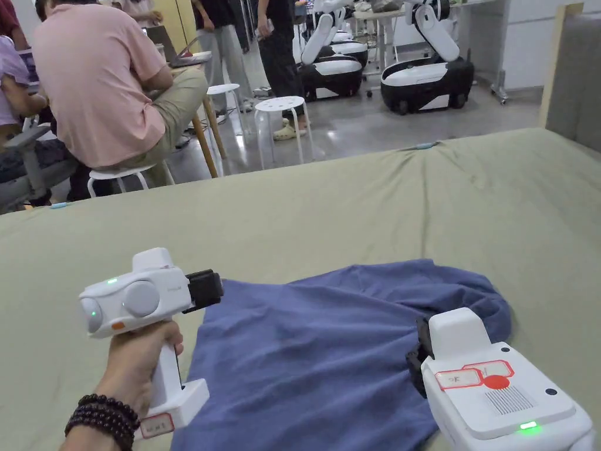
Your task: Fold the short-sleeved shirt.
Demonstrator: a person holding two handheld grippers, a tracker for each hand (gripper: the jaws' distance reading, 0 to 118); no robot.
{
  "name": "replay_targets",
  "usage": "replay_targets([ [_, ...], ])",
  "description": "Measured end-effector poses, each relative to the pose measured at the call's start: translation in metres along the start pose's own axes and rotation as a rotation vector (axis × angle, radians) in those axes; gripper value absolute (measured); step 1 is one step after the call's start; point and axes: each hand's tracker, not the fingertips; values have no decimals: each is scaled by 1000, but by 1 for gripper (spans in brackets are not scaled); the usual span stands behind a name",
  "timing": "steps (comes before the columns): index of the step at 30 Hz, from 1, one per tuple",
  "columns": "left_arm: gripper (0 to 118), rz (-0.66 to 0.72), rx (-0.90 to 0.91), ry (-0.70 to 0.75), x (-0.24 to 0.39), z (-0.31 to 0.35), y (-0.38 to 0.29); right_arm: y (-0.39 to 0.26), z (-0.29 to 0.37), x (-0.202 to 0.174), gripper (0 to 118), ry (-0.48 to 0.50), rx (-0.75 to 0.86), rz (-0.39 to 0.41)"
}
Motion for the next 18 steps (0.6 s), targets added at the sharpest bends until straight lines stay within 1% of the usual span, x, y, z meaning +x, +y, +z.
replay_targets([
  [3, 91, -6, -48, 47, 1, -61, 17, -5, -26, -3, 5, -12, -49, 58],
  [6, 91, -3, -154, 67, -2, -123, 25, -8, -42, 0, 5, 42, -72, 30],
  [9, 91, -34, -178, 89, 2, -164, 24, -14, -51, 4, 5, 48, -75, 37],
  [12, 91, -46, -238, 111, 6, -182, 14, -17, -57, 10, 5, 56, -82, 35],
  [13, 86, -46, -207, 119, 13, -177, 13, -18, -54, 12, 5, 58, -86, 23],
  [14, 76, -78, -190, 140, 20, -171, 14, -18, -53, 15, 5, 56, -89, 16],
  [15, 54, -131, -167, 125, 24, -166, 13, -19, -52, 17, 5, 48, -92, 12],
  [16, 12, -172, -145, 103, 31, -159, 11, -19, -52, 20, 5, 40, -99, 7],
  [17, 2, -203, -129, 85, 38, -152, 9, -21, -48, 23, 5, 29, -112, -6],
  [18, 2, -222, -122, 114, 46, -146, 6, -21, -46, 28, 5, 26, -125, -22],
])
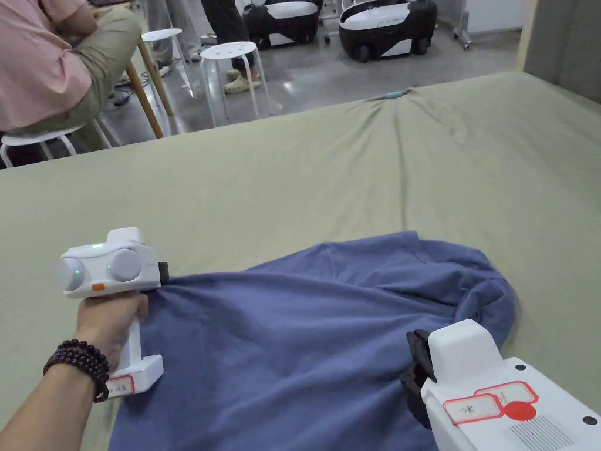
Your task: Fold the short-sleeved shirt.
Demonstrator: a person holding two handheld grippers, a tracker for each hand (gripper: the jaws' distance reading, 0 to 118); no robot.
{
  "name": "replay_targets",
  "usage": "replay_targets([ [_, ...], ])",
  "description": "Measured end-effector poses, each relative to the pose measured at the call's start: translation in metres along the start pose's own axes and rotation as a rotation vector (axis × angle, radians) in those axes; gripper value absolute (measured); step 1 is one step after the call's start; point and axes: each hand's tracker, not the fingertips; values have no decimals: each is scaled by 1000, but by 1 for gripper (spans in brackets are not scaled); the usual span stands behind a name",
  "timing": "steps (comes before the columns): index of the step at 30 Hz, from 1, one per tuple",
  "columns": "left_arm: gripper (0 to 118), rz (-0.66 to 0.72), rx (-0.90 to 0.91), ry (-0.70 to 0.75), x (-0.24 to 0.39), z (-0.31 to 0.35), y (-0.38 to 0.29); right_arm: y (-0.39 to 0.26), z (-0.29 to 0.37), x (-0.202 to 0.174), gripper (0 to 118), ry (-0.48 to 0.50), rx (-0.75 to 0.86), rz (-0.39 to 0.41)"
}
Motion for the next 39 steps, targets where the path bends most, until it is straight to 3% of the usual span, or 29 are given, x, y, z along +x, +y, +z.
replay_targets([
  [4, 3, 120, -28, -79, -6, 23, 3, -2, 10, 28, 6, -50, -97, -93],
  [6, 3, 130, -5, -91, -15, 39, 5, -3, 9, 50, 18, -93, -130, -124],
  [7, 3, 124, 8, -92, -16, 47, 7, -3, 9, 57, 18, -108, -151, -124],
  [10, 3, 86, 52, -95, -26, 68, 12, -6, -12, 85, 118, -97, -247, -136],
  [13, 3, 120, 82, -109, -39, 85, 17, -7, -33, 108, 92, -138, -262, -167],
  [16, 3, 163, 88, -124, -49, 96, 21, -10, -55, 120, 89, -95, -394, -158],
  [19, 3, 158, 96, -123, -54, 103, 21, -14, -66, 115, 74, -4, -437, -156],
  [21, 3, 147, 101, -118, -55, 105, 21, -10, -68, 107, 70, -52, -411, -148],
  [23, 3, 146, 103, -123, -57, 109, 20, -2, -70, 101, 46, -8, -398, -79],
  [25, 3, 149, 104, -128, -58, 112, 19, 2, -75, 97, 12, 56, -367, -68],
  [28, 3, 150, 120, -132, -65, 124, 21, 15, -74, 88, 11, 53, -326, -51],
  [32, 3, 168, 184, -173, -81, 162, 36, 53, -53, 89, 10, 64, -142, -120],
  [39, 3, 237, 345, -134, -120, 238, 85, 177, -38, 101, 9, -108, 83, -88],
])
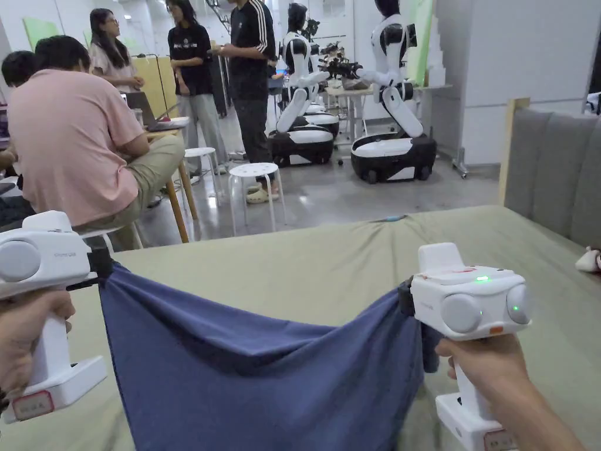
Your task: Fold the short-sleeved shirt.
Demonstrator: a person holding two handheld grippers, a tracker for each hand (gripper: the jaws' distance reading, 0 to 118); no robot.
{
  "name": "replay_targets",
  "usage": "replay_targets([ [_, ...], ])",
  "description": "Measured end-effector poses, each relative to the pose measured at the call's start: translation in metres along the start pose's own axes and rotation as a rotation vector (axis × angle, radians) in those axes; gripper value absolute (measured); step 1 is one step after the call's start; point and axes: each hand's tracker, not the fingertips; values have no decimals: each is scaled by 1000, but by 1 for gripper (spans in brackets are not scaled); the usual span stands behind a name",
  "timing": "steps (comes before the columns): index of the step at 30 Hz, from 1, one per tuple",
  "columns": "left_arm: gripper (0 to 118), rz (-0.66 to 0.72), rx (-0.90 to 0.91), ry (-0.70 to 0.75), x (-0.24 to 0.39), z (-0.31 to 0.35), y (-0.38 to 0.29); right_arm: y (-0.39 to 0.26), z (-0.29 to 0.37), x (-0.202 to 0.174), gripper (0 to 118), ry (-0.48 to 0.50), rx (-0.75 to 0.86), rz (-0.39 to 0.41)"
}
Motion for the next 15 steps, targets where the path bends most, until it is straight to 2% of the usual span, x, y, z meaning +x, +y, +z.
replay_targets([
  [2, 3, 34, 32, -3, -8, 12, 17, 35, -1, 5, 9, -47, 63, -21],
  [5, 3, 44, 83, 21, -19, 27, 36, 82, -8, 13, 9, -100, 108, -11],
  [8, 3, 32, 145, 60, -22, 34, 53, 123, -13, 15, 9, -142, 169, 58],
  [10, 3, 39, 177, 60, -20, 34, 66, 152, -16, 17, 9, -112, 182, 57],
  [12, 3, -15, 199, 103, -14, 29, 82, 182, -25, 22, 9, -64, 188, 26],
  [15, 3, -43, 216, 108, -4, 21, 105, 217, -32, 22, 9, -78, 188, 63],
])
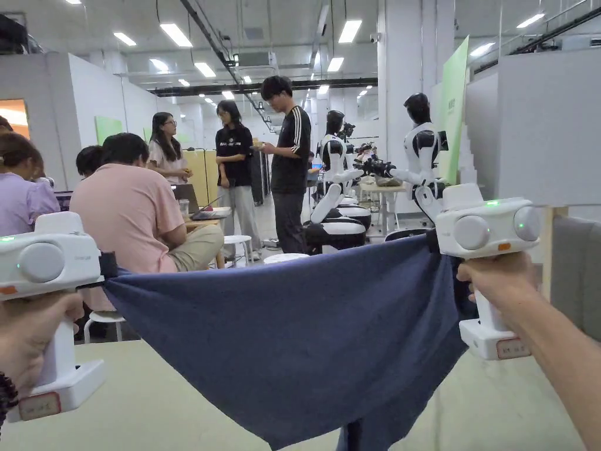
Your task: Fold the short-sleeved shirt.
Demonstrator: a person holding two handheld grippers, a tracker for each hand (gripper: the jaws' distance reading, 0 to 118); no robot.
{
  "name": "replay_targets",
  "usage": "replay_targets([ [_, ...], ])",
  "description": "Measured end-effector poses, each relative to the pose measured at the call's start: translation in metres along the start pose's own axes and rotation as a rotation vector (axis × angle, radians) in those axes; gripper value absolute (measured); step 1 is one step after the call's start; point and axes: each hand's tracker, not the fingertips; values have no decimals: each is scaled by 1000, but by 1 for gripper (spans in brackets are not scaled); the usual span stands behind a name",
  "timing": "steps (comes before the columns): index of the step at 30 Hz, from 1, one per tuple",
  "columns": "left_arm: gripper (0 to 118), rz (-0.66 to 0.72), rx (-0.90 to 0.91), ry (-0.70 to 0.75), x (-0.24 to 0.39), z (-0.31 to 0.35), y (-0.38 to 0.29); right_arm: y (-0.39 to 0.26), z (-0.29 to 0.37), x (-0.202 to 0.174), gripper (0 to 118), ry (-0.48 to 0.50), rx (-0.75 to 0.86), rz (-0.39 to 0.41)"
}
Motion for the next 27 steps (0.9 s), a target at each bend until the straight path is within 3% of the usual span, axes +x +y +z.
replay_targets([
  [7, 3, -12, 58, -1, 16, -11, 30, 25, 0, 5, 9, -28, 52, 40],
  [12, 3, -15, 76, -5, 13, -15, 19, 10, 5, 7, 9, -13, 69, 3],
  [22, 3, 49, -135, -28, -5, -52, -99, -110, -52, -2, 9, 47, -159, -28],
  [27, 3, 42, -198, -49, -17, -24, -166, -183, -11, -4, 9, 63, -176, 7],
])
